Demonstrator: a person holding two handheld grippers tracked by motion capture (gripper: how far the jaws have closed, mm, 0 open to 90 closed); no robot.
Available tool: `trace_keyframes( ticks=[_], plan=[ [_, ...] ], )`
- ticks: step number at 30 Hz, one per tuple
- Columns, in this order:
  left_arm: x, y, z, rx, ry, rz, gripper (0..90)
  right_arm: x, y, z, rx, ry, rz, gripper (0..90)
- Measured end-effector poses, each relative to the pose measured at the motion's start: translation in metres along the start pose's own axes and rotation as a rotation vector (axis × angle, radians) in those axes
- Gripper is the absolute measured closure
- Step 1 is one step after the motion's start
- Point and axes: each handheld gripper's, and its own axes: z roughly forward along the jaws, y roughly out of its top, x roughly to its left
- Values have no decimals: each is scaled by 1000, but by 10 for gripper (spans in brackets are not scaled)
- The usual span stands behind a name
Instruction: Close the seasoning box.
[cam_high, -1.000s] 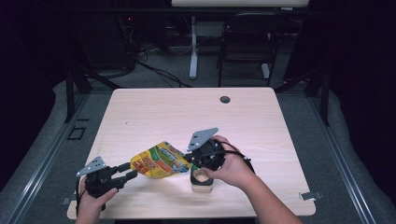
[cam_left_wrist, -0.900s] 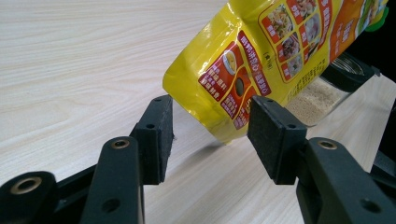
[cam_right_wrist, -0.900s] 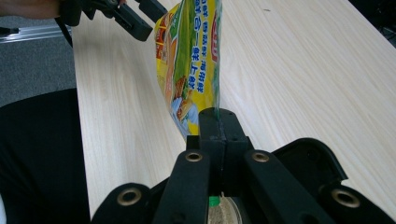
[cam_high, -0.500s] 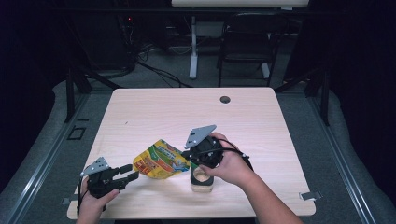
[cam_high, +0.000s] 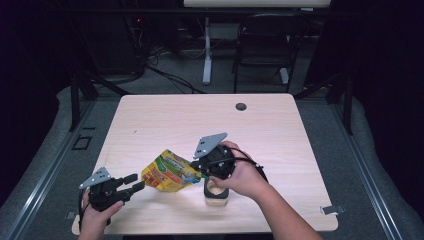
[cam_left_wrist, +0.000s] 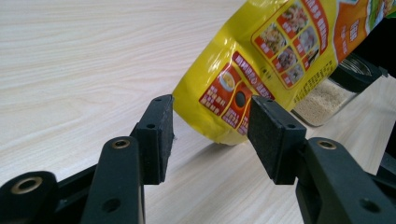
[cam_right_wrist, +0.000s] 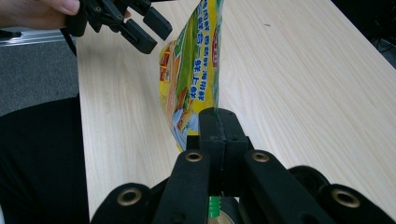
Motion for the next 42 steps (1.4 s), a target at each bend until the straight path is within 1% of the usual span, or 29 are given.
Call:
trace_keyframes(
  ticks=[5, 7, 10, 11, 12, 13, 16, 17, 18, 19, 20, 26, 28, 31, 33, 34, 35, 36, 37, 41, 42],
  plan=[
    [2, 2, -5, -23, 7, -7, 511, 0, 9, 3, -2, 11, -9, 900],
    [3, 3, -7, -27, 7, -8, 510, 1, 13, 6, -5, 11, -6, 900],
    [4, 4, -9, -40, 7, -15, 510, 1, 21, 9, 0, 12, -17, 900],
    [4, 5, -10, -45, 11, -11, 510, 1, 24, 10, 5, 15, -24, 900],
    [4, 4, -10, -57, 20, -21, 510, 1, 27, 12, 1, 18, -24, 900],
    [4, 5, -11, -48, 2, -19, 510, 1, 29, 13, 3, 20, -25, 900],
    [4, 6, -13, -55, -3, -13, 510, 1, 36, 18, 6, 26, -36, 900],
    [4, 7, -14, -57, -11, -11, 510, 2, 39, 19, 5, 30, -32, 900],
    [3, 7, -15, -57, -4, -12, 510, 2, 41, 21, 5, 31, -35, 900],
    [4, 7, -15, -63, -5, -13, 511, 3, 42, 22, 0, 31, -31, 900],
    [4, 7, -15, -68, -5, -15, 510, 3, 45, 23, 5, 33, -39, 900],
    [6, 7, -18, -77, 3, -23, 510, 8, 55, 30, 8, 44, -60, 900],
    [7, 7, -18, -76, 3, -21, 510, 9, 58, 33, -2, 47, -56, 900],
    [8, 7, -20, -79, 4, -24, 511, 9, 63, 36, 3, 53, -67, 900],
    [8, 7, -20, -92, 1, -38, 510, 11, 65, 39, -3, 58, -68, 900],
    [7, 7, -20, -103, 13, -42, 510, 11, 67, 40, -1, 61, -72, 900],
    [8, 8, -21, -93, -1, -37, 510, 12, 68, 41, -1, 59, -69, 900],
    [8, 8, -21, -94, -1, -34, 510, 11, 70, 42, 5, 63, -74, 900],
    [7, 8, -22, -102, -4, -38, 510, 12, 71, 44, 1, 66, -71, 900],
    [9, 8, -24, -105, -3, -38, 510, 13, 78, 50, 3, 84, -73, 900],
    [9, 8, -24, -108, -1, -44, 510, 14, 81, 53, 4, 88, -74, 900]
  ],
)
